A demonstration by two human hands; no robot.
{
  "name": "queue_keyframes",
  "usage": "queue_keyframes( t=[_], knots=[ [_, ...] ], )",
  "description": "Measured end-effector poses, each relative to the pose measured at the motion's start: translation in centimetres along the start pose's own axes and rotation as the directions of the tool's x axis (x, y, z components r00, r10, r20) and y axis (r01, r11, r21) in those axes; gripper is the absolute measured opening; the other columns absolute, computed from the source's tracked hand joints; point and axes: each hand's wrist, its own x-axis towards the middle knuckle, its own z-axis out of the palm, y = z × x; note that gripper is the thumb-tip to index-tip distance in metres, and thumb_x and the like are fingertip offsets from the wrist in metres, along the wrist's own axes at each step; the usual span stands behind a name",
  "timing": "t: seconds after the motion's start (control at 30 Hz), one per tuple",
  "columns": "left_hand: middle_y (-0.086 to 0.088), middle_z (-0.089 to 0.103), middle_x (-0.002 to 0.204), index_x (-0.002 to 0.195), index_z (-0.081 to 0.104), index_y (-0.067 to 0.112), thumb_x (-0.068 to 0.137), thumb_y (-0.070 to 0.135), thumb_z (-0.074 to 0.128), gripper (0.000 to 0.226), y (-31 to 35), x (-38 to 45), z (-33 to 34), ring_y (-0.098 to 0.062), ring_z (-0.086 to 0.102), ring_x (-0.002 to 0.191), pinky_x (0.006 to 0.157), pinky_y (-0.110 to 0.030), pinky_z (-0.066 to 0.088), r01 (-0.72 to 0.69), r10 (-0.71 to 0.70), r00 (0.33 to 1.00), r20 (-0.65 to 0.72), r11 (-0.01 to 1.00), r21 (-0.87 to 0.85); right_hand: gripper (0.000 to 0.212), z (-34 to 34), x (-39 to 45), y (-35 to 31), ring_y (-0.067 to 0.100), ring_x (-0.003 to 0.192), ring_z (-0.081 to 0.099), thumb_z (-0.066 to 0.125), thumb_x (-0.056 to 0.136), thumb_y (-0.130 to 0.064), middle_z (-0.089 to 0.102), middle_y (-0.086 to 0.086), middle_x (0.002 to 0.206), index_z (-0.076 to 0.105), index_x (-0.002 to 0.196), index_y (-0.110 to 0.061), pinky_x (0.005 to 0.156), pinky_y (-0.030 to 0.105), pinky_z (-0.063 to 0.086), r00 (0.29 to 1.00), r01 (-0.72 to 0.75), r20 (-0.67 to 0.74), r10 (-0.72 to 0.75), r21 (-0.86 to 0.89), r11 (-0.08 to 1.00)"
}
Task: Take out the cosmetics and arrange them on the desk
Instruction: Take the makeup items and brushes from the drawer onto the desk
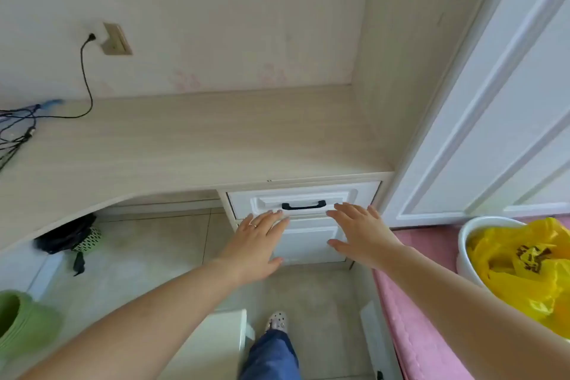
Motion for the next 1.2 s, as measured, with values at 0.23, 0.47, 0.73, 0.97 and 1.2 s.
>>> queue_keyframes(
  t=[0.23,0.47,0.73,0.97,1.2],
  knots=[
    [-0.001,0.016,0.158,0.151,0.009,0.019,0.091,0.043,0.048,0.075,-7.3,11.3,3.0,-0.019,0.013,0.145,0.119,-0.035,0.008,-0.081,0.106,0.974,0.198,0.988,-0.132,0.065,4.0,12.1,1.4,0.019,0.145,0.013,0.043,0.092,-0.05,0.018,-0.001,0.157,0.02,0.148,-0.024,0.119,0.044,0.009,0.986,-0.127,0.122,0.116,0.089,0.988],
    [0.001,0.014,0.157,0.151,0.01,0.016,0.093,0.037,0.049,0.073,-9.8,17.0,8.5,-0.015,0.013,0.144,0.116,-0.025,0.011,-0.172,0.21,0.963,0.168,0.961,-0.215,0.064,10.1,17.3,2.8,0.017,0.145,0.017,0.044,0.093,-0.045,0.021,-0.003,0.156,0.019,0.149,-0.025,0.118,0.037,0.009,0.981,-0.155,0.138,0.136,0.139,0.978],
    [-0.009,0.047,0.141,0.136,0.044,0.005,0.081,0.041,0.042,0.066,-10.4,19.0,16.2,-0.022,0.033,0.134,0.113,-0.031,0.021,-0.31,0.3,0.948,-0.108,0.946,-0.095,0.047,17.6,19.9,3.2,0.028,0.107,0.062,0.07,0.075,-0.027,0.065,0.005,0.114,0.063,0.119,-0.014,0.097,0.043,0.045,0.939,-0.049,-0.326,0.105,0.175,0.983],
    [-0.002,0.048,0.135,0.133,0.049,0.01,0.084,0.033,0.047,0.054,-10.5,19.0,20.3,-0.018,0.038,0.129,0.105,-0.032,0.037,-0.326,0.268,0.903,-0.336,0.936,-0.129,0.038,21.4,19.5,1.3,0.021,0.116,0.056,0.051,0.082,-0.019,0.063,0.002,0.117,0.063,0.117,-0.016,0.099,0.037,0.043,0.768,-0.083,-0.601,0.222,0.25,0.965],
    [-0.002,0.047,0.137,0.135,0.046,0.012,0.081,0.033,0.058,0.059,-9.6,16.6,21.1,-0.017,0.033,0.13,0.103,-0.032,0.039,-0.421,0.352,0.857,-0.377,0.9,-0.115,0.047,22.3,16.2,-0.1,0.021,0.12,0.054,0.066,0.073,-0.005,0.063,0.002,0.119,0.062,0.119,-0.016,0.1,0.038,0.044,0.755,-0.19,-0.602,0.261,0.18,0.965]
  ],
)
